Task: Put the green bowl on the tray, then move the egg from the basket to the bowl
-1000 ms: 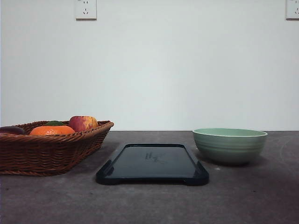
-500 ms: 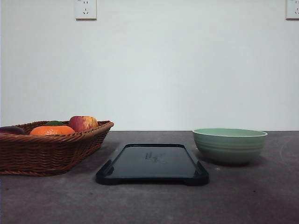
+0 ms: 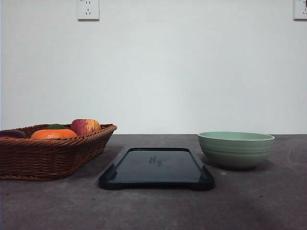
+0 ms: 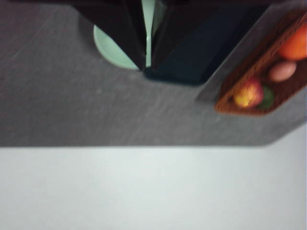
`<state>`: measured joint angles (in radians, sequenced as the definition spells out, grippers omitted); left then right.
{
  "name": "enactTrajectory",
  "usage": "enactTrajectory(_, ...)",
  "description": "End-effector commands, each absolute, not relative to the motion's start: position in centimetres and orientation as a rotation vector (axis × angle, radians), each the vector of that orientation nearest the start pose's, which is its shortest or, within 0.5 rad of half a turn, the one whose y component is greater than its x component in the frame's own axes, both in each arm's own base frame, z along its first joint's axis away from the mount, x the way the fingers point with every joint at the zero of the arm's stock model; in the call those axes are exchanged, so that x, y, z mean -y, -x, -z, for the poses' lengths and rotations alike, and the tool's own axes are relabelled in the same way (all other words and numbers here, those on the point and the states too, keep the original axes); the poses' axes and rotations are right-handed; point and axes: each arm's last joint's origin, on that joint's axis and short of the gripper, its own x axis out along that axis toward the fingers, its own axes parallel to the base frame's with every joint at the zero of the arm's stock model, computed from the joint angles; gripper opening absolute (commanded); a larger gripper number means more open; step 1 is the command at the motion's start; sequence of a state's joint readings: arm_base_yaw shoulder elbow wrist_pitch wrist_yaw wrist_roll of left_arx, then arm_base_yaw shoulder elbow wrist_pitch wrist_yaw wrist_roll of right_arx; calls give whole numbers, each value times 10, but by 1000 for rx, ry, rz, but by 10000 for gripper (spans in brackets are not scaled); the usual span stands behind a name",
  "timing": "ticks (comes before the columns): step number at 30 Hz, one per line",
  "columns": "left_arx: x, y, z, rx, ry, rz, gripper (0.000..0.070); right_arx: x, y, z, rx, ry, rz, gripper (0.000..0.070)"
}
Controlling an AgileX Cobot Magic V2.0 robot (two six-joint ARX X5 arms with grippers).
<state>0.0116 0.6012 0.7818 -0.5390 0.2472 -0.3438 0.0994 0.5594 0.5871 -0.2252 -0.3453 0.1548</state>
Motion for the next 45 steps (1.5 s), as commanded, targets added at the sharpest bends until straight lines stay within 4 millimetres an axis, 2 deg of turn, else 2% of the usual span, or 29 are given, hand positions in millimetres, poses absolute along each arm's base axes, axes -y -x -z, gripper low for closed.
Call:
enactTrajectory(1,6,-128,-327,-428,336,191,2,-24,-134,-297,-240,-153,-441,7)
enactTrajectory(8,6,-147,-324,-610,308,180,2,-29,-147,-293,-448,-164,-448,7)
enactTrajectory(14,6,-153,-316,-719,306,181,2,-32,-157,-290,-607,-177,-435,7)
enactTrajectory(17,7,-154,-314,-732,294,201,4,-32,-161,-288,-633,-179,-434,12)
enactTrajectory(18,7,-154,-315,-728,293,202,26,-32,-161,-288,-634,-179,-433,33)
enactTrajectory(19,7,-154,-315,-723,292,203,69,-32,-161,-288,-633,-178,-433,85)
enactTrajectory(21,7,-154,-316,-719,292,204,185,-32,-161,-288,-630,-175,-428,242)
enactTrajectory(23,7,-154,-316,-719,292,203,299,-32,-161,-288,-629,-174,-424,370)
enactTrajectory(26,7,-154,-316,-719,293,203,350,-32,-161,-288,-632,-182,-421,380)
enactTrajectory(33,7,-154,-316,-719,293,203,350,-33,-171,-294,-721,-273,-374,379)
enactTrajectory(39,7,-154,-316,-720,297,202,350,-36,-200,-304,-861,-281,-338,379)
enactTrajectory(45,7,-154,-316,-718,296,202,350,-39,-235,-301,-944,-232,-256,379)
